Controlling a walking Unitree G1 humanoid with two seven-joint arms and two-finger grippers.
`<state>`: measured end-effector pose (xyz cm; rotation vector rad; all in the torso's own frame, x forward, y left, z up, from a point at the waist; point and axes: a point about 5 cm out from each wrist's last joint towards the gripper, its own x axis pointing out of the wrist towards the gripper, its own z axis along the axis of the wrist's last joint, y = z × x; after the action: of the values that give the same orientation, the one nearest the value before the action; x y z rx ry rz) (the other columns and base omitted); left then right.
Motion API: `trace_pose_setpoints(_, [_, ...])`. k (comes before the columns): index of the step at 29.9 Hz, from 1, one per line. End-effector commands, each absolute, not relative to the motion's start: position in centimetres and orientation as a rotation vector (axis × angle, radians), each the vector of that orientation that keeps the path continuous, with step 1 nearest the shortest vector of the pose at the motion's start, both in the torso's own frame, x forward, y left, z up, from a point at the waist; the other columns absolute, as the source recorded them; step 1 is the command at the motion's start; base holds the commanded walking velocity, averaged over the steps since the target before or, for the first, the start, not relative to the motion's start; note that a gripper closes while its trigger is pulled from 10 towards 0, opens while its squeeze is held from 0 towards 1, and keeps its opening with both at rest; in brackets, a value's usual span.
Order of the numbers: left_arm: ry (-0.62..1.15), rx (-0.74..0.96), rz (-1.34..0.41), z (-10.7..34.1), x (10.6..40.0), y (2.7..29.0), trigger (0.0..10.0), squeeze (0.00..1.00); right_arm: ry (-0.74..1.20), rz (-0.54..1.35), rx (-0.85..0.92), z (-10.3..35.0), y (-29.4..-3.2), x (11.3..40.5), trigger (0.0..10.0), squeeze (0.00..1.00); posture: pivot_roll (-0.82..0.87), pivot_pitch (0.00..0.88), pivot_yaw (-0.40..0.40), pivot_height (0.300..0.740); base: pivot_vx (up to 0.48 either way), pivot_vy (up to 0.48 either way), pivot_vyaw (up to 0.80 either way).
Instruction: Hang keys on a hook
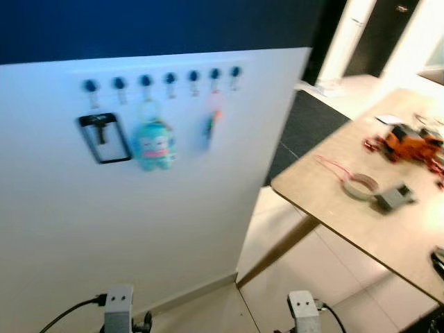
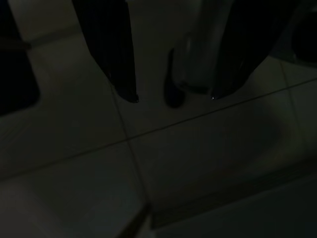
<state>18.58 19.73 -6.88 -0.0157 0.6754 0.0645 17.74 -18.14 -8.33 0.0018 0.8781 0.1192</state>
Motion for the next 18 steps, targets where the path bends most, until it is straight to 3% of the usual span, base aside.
trace_pose_setpoints(1, [0.693, -0.024, 0.064, -7.31, 17.76, 19.46, 10.0, 0.0, 0.87, 0.133, -0.003, -8.27, -17.96, 17.85, 10.0, 0.0, 0.04, 0.017, -0.042, 0.74, 0.0, 0.0, -0.8])
trace_pose_setpoints(18, [0.68, -0.031, 0.093, -7.44, 17.15, 19.69, 10.0, 0.0, 0.858, 0.173, -0.007, -8.06, -17.31, 18.4, 10.0, 0.0, 0.06, 0.026, -0.062, 0.74, 0.0, 0.0, -0.8])
